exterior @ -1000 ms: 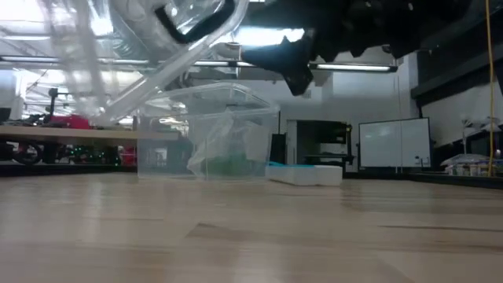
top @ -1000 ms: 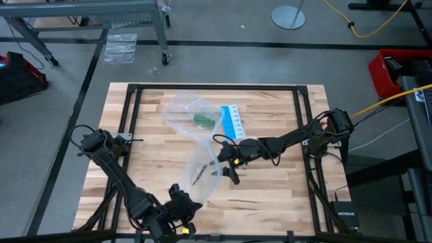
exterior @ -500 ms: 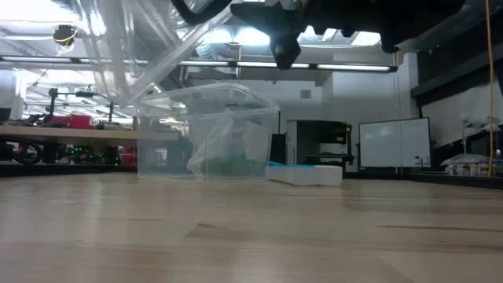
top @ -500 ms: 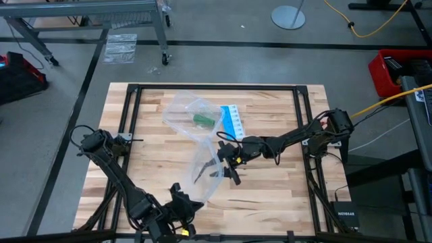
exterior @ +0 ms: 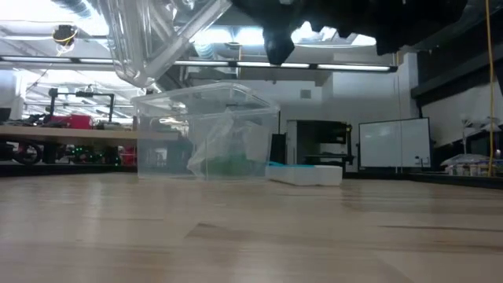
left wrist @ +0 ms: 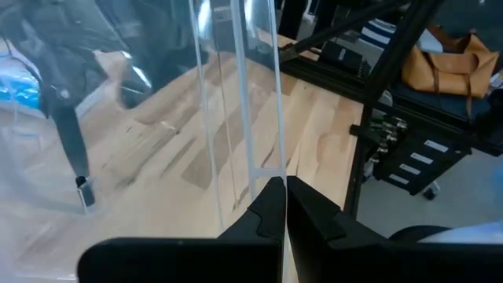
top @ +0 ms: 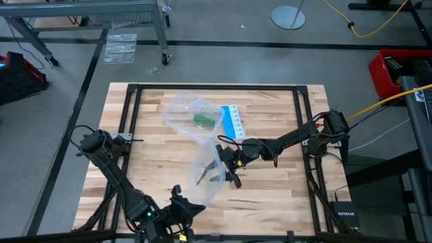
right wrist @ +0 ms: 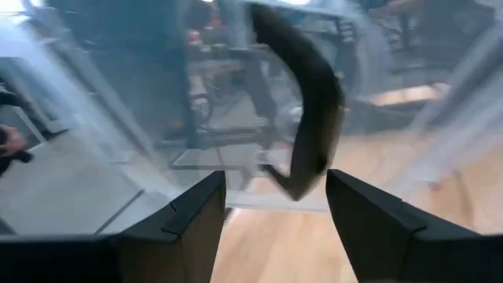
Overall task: Roll bandage
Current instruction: Close the transparent bin
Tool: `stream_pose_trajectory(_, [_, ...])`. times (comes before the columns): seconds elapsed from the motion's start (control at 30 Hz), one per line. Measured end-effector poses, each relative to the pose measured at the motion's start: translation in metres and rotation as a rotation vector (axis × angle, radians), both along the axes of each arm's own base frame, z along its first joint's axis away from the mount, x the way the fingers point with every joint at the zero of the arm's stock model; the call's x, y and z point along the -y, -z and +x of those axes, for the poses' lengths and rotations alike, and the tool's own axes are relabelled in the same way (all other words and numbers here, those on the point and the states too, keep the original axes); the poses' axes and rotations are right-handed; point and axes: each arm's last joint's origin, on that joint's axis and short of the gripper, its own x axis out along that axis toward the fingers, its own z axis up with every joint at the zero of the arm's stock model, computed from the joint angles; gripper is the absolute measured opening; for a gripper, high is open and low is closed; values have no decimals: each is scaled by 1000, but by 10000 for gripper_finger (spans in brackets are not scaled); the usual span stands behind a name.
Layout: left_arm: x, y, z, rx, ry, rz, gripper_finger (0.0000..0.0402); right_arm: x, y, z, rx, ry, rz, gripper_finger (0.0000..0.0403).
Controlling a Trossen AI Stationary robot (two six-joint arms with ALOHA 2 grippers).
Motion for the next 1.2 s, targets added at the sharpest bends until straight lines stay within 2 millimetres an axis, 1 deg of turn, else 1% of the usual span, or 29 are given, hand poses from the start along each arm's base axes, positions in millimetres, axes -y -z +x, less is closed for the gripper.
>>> stream_pose_trajectory(0.3, [0, -1, 0, 13, -9, -2, 0, -18, -11, -4, 105, -67, 22, 225])
stream_pose_trajectory(0.4, [0, -1, 0, 20, -19, 4, 0, -20, -15, -3, 115, -72, 25, 225])
stream_pose_trajectory(0.5, [0, -1, 0, 25, -25, -5, 0, -20, -19, 0, 128, -38, 29, 220])
stream_pose_trajectory(0.57, [0, -1, 0, 25, -26, -7, 0, -21, -22, 1, 136, -29, 31, 205])
stream_pose_trajectory(0.63, [0, -1, 1, 27, -27, -8, 0, -20, -24, 2, 143, -25, 33, 180])
stream_pose_trajectory(0.9, [1, -1, 0, 29, -18, -20, 0, -19, -21, 3, 109, 9, 23, 40])
stream_pose_trajectory(1.2, [10, -3, -8, 56, -12, -72, 0, -20, -19, 3, 95, -29, 19, 37])
